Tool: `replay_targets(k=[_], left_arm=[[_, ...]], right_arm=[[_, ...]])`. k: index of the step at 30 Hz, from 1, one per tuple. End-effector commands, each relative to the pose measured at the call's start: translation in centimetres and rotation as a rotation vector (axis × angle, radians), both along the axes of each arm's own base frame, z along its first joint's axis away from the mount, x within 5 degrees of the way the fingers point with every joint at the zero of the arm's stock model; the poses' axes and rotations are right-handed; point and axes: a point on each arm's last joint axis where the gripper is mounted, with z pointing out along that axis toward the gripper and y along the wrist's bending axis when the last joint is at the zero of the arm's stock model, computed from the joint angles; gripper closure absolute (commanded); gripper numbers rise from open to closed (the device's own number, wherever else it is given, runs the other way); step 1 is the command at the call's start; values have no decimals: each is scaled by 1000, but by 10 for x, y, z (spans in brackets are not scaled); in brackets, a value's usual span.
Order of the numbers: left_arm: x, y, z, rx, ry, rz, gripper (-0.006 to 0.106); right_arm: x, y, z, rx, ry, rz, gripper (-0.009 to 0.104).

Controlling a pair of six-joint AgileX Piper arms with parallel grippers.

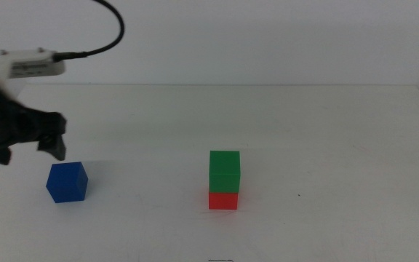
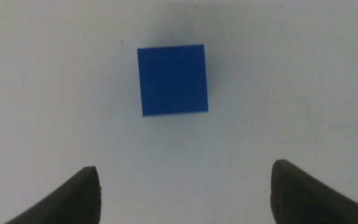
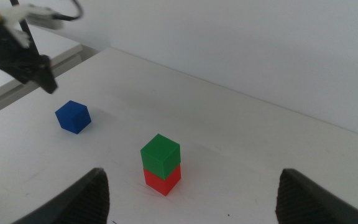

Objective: Stack red cubes first, then green, then blue cubes in a specific spot.

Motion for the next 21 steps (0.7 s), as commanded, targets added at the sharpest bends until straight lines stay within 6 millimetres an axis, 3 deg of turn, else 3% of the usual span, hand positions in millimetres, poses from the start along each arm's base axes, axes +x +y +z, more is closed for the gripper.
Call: replay_targets(k=[1, 9, 17, 21], left_arm=[[18, -1, 10, -18, -20, 20, 7], [65, -2, -29, -16, 101, 27, 7], [86, -2, -73, -14, 173, 32, 7], [92, -2, -86, -4, 182, 30, 7]], right_arm=[[2, 0, 12, 31, -87, -7, 7], [2, 0, 12, 31, -87, -7, 7], [2, 0, 12, 31, -87, -7, 7], [2, 0, 12, 31, -87, -7, 7]])
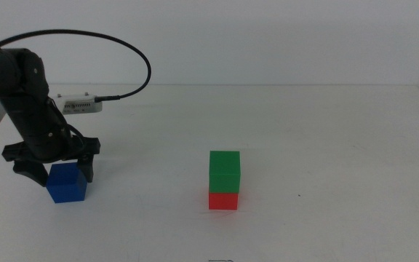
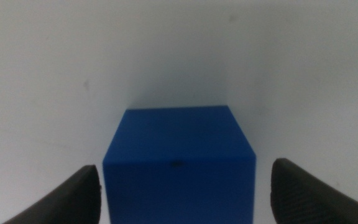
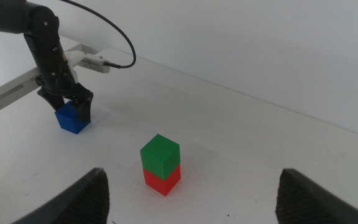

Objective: Stack red cubes first, then green, then blue cubes in a specific spot.

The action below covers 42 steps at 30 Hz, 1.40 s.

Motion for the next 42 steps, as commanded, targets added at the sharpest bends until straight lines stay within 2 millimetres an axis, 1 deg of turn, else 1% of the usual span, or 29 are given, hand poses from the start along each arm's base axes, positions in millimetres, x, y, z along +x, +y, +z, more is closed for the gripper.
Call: replay_targets(k=[1, 6, 8, 11, 13, 16, 21, 22, 24, 26, 27, 29, 30, 33, 35, 38, 42], left_arm=[[5, 0, 20, -4, -81, 9, 7], [7, 0, 15, -5, -83, 9, 7], [7, 0, 16, -8, -83, 9, 10], [7, -1, 16, -12, -82, 9, 21], [6, -1, 15, -12, -77, 8, 31], [5, 0, 15, -12, -58, 7, 51], [4, 0, 15, -12, -54, 6, 80], [4, -1, 18, -14, -49, 26, 102], [1, -1, 25, -13, -11, 21, 102], [-3, -5, 40, -14, -1, 5, 102], [-6, -9, 50, -13, -11, -10, 102], [-11, -21, 77, -15, -49, -25, 102], [-14, -27, 87, -10, -67, -24, 102], [-25, -46, 120, 51, -121, 19, 102], [-34, -62, 136, 85, -144, 50, 102], [-46, -95, 154, 34, -202, 62, 102], [-61, -136, 164, -26, -230, 74, 102]], right_arm=[[2, 0, 12, 31, -87, -7, 7], [2, 0, 12, 31, -87, -7, 7], [2, 0, 12, 31, -87, -7, 7], [2, 0, 12, 31, -87, -7, 7], [2, 0, 12, 31, -87, -7, 7], [2, 0, 12, 31, -87, -7, 7], [2, 0, 12, 31, -87, -7, 7], [2, 0, 12, 31, -87, -7, 7], [2, 0, 12, 31, -87, -7, 7], [2, 0, 12, 31, -87, -7, 7], [2, 0, 12, 31, -87, -7, 7], [2, 0, 12, 31, -87, -7, 7], [2, 0, 12, 31, -87, -7, 7], [2, 0, 12, 31, -87, -7, 7], [2, 0, 12, 31, -87, -7, 7], [2, 0, 12, 31, -87, -7, 7], [2, 0, 12, 31, -87, -7, 7]])
